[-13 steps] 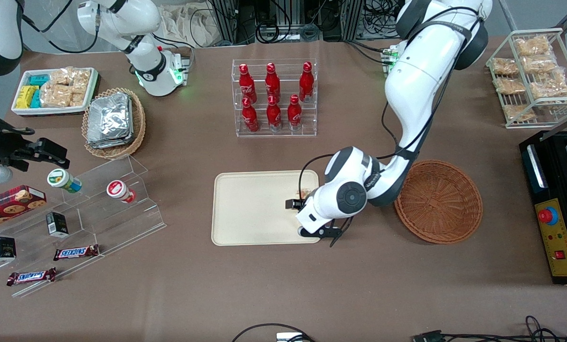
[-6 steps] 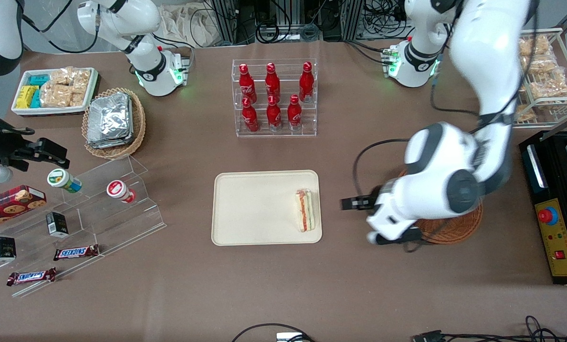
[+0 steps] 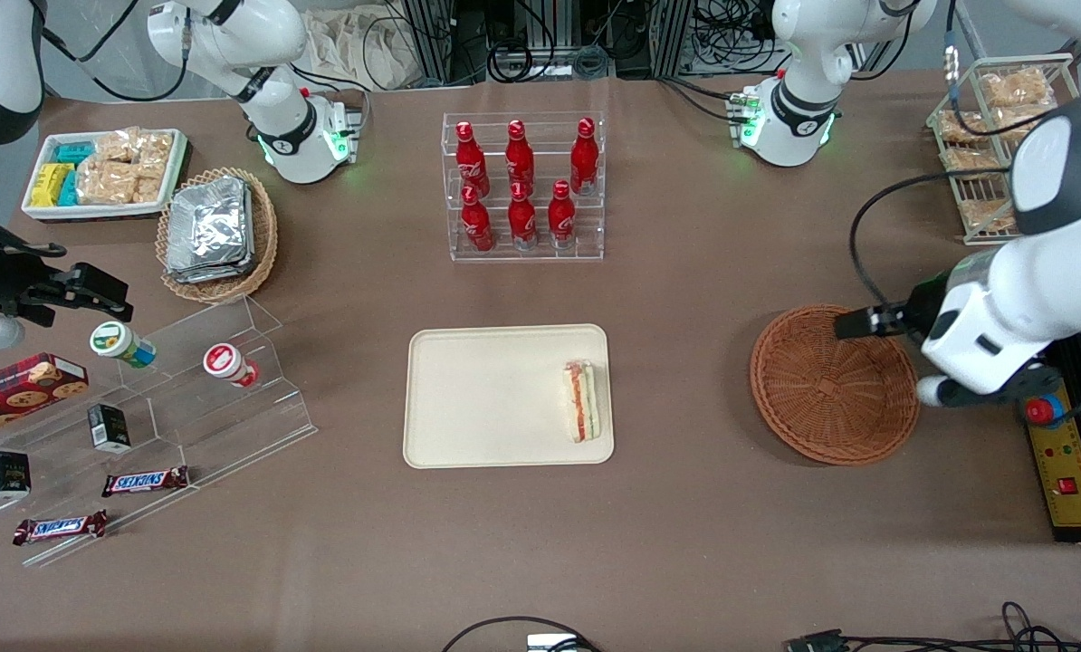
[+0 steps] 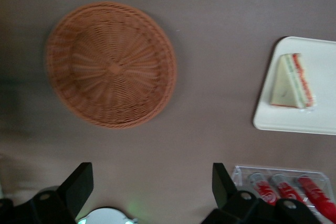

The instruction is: Place sandwich from basket to tray

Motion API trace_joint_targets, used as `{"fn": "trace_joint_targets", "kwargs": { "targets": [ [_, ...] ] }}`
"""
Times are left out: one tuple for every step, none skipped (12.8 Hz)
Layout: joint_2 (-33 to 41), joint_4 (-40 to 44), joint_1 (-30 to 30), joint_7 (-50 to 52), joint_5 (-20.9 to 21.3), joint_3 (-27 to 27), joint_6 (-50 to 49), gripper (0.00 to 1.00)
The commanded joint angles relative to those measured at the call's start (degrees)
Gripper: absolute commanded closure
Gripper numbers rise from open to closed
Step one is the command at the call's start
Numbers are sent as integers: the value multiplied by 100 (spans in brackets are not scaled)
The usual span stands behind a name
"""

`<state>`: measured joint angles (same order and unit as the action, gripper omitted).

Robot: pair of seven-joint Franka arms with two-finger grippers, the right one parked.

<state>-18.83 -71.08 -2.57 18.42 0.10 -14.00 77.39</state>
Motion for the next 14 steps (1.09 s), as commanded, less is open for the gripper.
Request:
{"fn": "trace_joint_targets", "kwargs": {
  "targets": [
    [388, -205, 19, -75, 603, -41, -258, 0],
    [449, -205, -7, -180, 614, -33, -303, 0],
    [537, -240, -198, -372, 544, -50, -356, 0],
    [590, -344, -235, -522, 604, -50, -400, 0],
    [695, -511, -262, -524, 561, -50, -461, 0],
    [818, -730, -262, -541, 587, -41, -418, 0],
    [863, -819, -262, -550, 605, -33, -392, 0],
    [872, -829, -323, -550, 596, -32, -392, 0],
    [872, -846, -367, -559, 588, -41, -392, 0],
    [889, -899, -367, -567, 596, -41, -383, 0],
    [916, -917, -376, -672, 588, -41, -383, 0],
    [968, -986, -428, -777, 587, -41, -339, 0],
    [1064, -1100, -446, -839, 587, -41, -269, 0],
    [1178, -1223, -446, -927, 579, -15, -181, 0]
  ]
}}
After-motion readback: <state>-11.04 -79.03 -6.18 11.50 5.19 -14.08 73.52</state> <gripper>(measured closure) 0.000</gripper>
